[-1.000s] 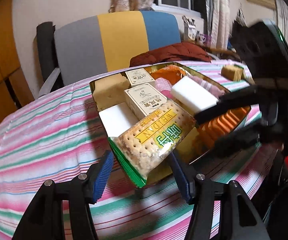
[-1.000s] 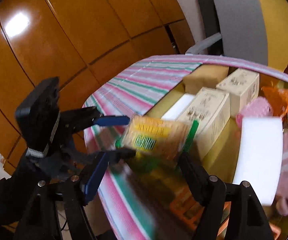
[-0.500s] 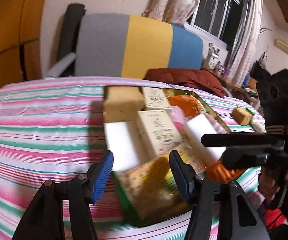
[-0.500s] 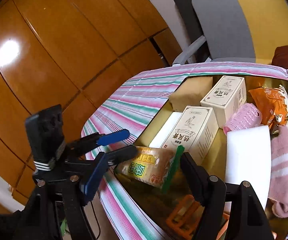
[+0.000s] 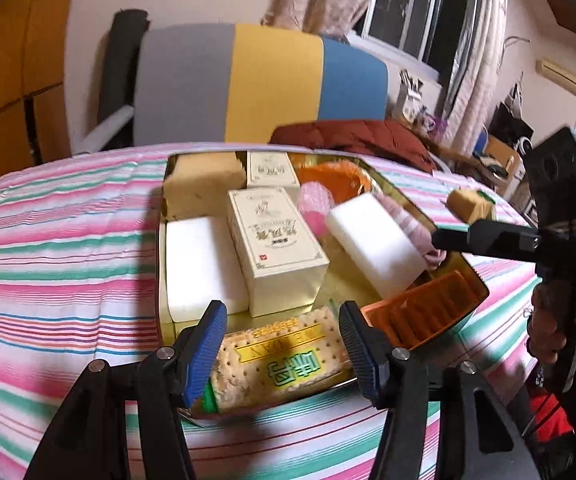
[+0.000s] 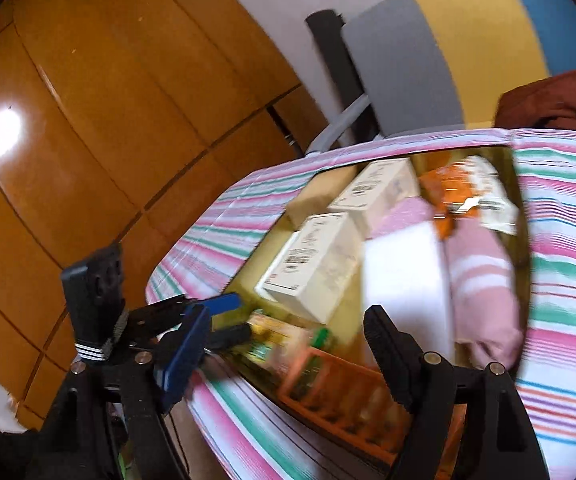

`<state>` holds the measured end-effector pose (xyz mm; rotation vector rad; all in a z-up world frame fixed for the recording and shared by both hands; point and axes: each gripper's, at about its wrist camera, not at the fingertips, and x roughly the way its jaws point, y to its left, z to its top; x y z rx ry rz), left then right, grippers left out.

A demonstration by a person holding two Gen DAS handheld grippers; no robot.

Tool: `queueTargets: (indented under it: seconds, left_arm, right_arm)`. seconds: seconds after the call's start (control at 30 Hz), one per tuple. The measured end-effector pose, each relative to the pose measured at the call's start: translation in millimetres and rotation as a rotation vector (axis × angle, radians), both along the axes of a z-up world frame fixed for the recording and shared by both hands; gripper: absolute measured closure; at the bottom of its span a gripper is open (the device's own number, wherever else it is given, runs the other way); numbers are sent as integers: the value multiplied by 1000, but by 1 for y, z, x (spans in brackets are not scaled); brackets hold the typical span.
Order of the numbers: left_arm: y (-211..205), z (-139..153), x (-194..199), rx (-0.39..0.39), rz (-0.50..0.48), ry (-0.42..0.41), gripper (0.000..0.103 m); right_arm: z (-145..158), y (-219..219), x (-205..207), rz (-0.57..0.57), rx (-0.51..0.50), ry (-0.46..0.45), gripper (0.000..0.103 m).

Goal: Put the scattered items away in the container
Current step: 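Move both tools back toward the yellow sponge and beige sock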

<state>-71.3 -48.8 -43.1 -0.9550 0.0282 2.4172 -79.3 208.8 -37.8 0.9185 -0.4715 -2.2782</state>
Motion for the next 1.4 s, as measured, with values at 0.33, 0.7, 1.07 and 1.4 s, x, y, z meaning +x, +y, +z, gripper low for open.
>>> queueTargets:
  seconds: [0.33, 0.7, 1.07, 1.4]
  left_arm:
    - [69, 27, 32, -35, -43, 98, 42]
    - [170, 29, 59, -139, -117, 93, 42]
    - [225, 21, 77, -217, -158, 91, 42]
    - [257, 9, 87, -255, -209, 102, 42]
  right_arm:
    - [-7, 74, 37, -218, 139, 26, 16]
    - [-25, 147, 80, -422, 328, -3, 15]
    - [-35, 177, 110, -507, 425, -7, 12]
    - [-31, 208, 135, -606, 465, 4, 12]
